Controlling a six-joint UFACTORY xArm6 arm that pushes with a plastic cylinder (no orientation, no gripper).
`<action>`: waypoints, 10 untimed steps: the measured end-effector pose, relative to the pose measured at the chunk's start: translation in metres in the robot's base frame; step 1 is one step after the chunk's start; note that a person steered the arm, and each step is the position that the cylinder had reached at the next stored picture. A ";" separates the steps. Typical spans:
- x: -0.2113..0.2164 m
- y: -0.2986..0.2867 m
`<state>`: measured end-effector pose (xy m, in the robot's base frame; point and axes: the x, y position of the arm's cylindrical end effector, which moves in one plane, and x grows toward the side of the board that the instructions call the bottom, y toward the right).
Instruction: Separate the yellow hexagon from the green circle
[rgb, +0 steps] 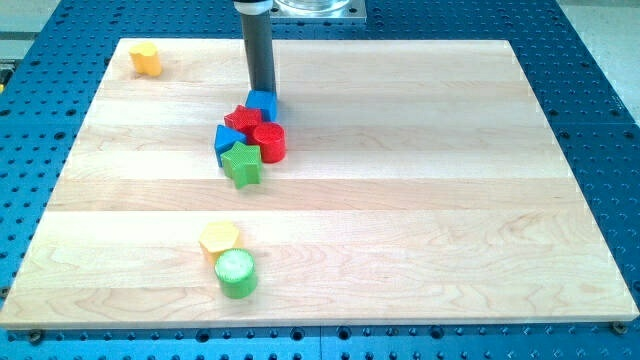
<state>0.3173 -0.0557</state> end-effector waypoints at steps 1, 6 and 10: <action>0.000 0.087; 0.257 0.098; 0.300 -0.037</action>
<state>0.6174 -0.0923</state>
